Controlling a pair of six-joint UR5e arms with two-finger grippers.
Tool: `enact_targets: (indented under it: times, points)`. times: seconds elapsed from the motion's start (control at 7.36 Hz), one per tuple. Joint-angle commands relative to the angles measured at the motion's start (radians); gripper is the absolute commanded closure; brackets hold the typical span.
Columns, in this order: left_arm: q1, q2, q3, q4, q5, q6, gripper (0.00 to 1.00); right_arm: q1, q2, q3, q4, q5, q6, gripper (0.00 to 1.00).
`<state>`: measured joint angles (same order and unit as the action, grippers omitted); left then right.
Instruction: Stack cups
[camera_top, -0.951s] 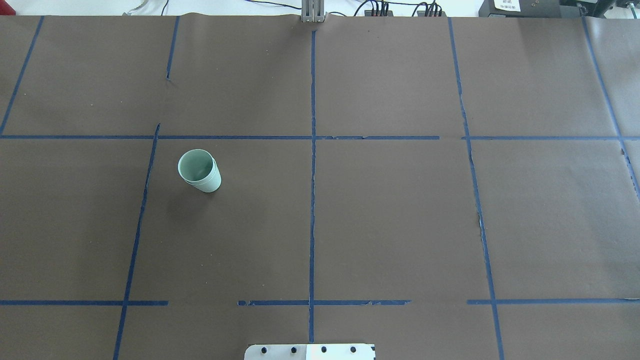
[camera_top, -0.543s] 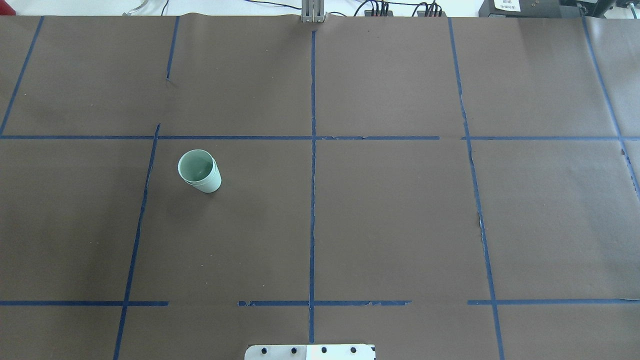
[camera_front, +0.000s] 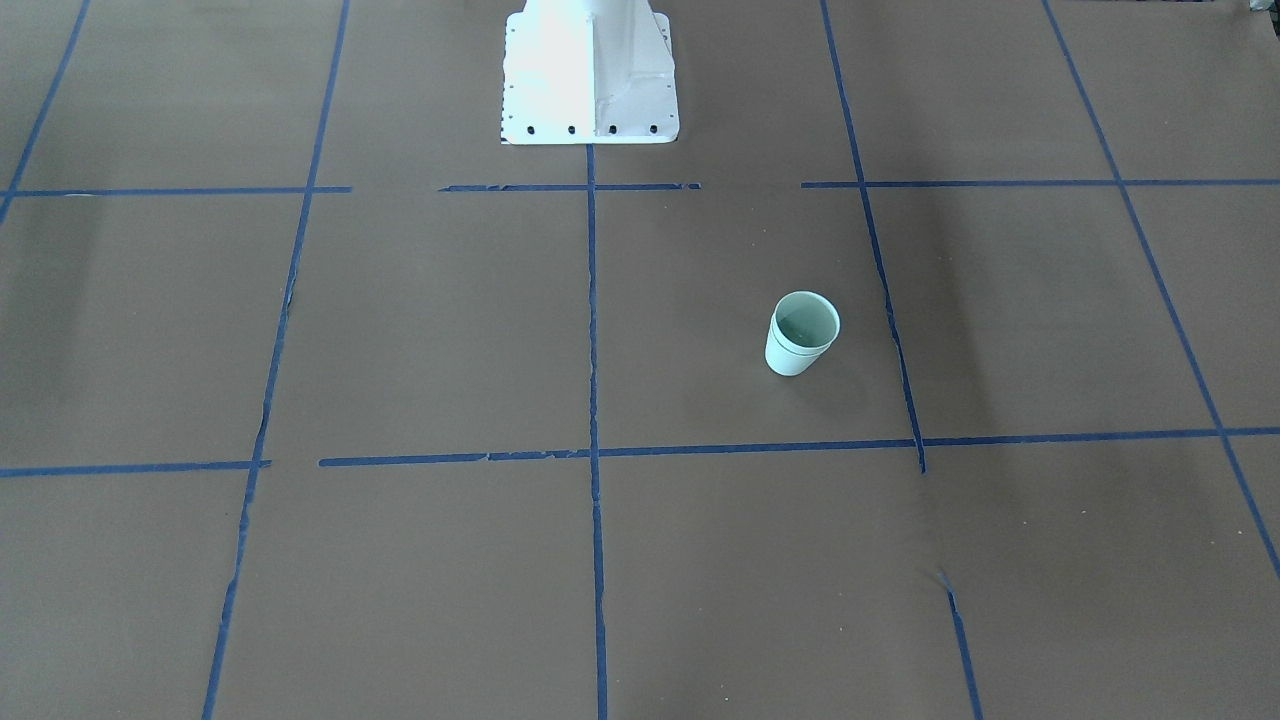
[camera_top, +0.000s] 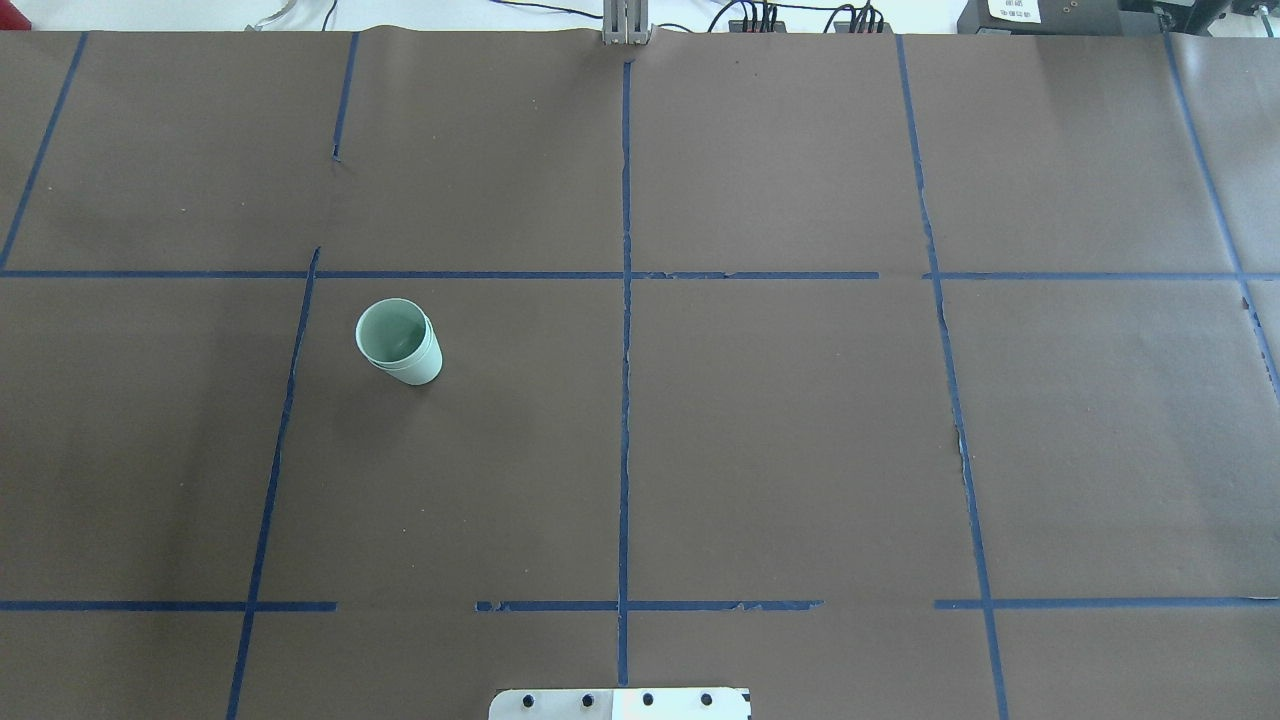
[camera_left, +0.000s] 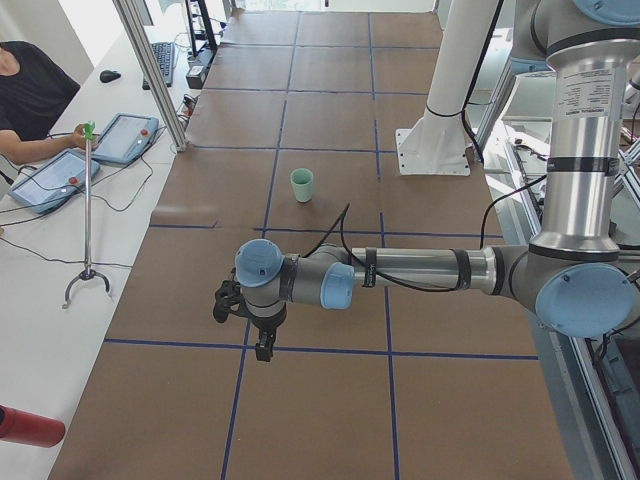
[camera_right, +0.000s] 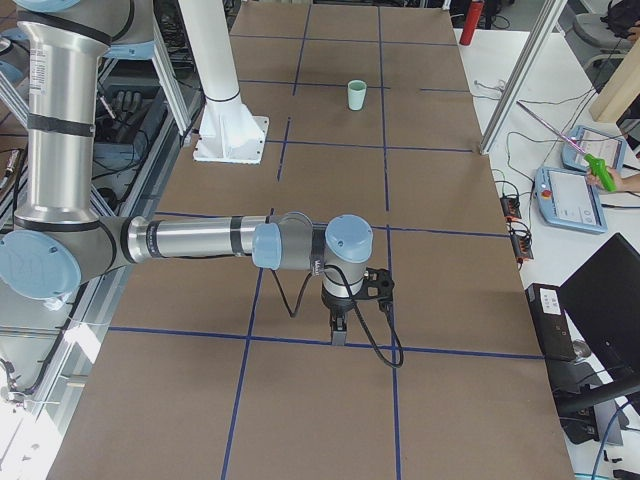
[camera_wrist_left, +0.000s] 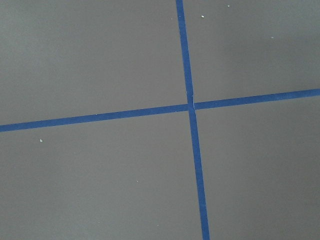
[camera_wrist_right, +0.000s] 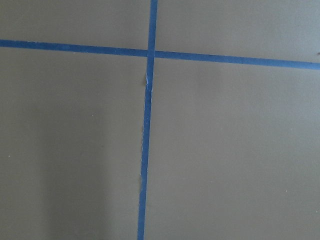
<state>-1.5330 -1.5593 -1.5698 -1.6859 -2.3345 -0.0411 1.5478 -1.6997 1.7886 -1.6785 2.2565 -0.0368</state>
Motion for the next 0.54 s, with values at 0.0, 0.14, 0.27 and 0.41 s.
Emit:
enact_targets:
  times: [0.0, 0.14, 0.27, 0.41]
  points:
    - [-0.027, -0.005, -0.016, 0.078, -0.019, -0.016, 0.0, 0.0, 0.0, 0.0, -0.001, 0.0, 0.0, 0.0]
    - [-0.032, -0.007, -0.036, 0.11, -0.019, -0.014, 0.0, 0.0, 0.0, 0.0, 0.0, 0.0, 0.0, 0.0]
    - [-0.032, -0.007, -0.044, 0.126, -0.019, -0.014, 0.0, 0.0, 0.0, 0.0, -0.001, 0.0, 0.0, 0.0]
    - [-0.032, -0.008, -0.05, 0.126, -0.017, -0.014, 0.0, 0.0, 0.0, 0.0, 0.0, 0.0, 0.0, 0.0]
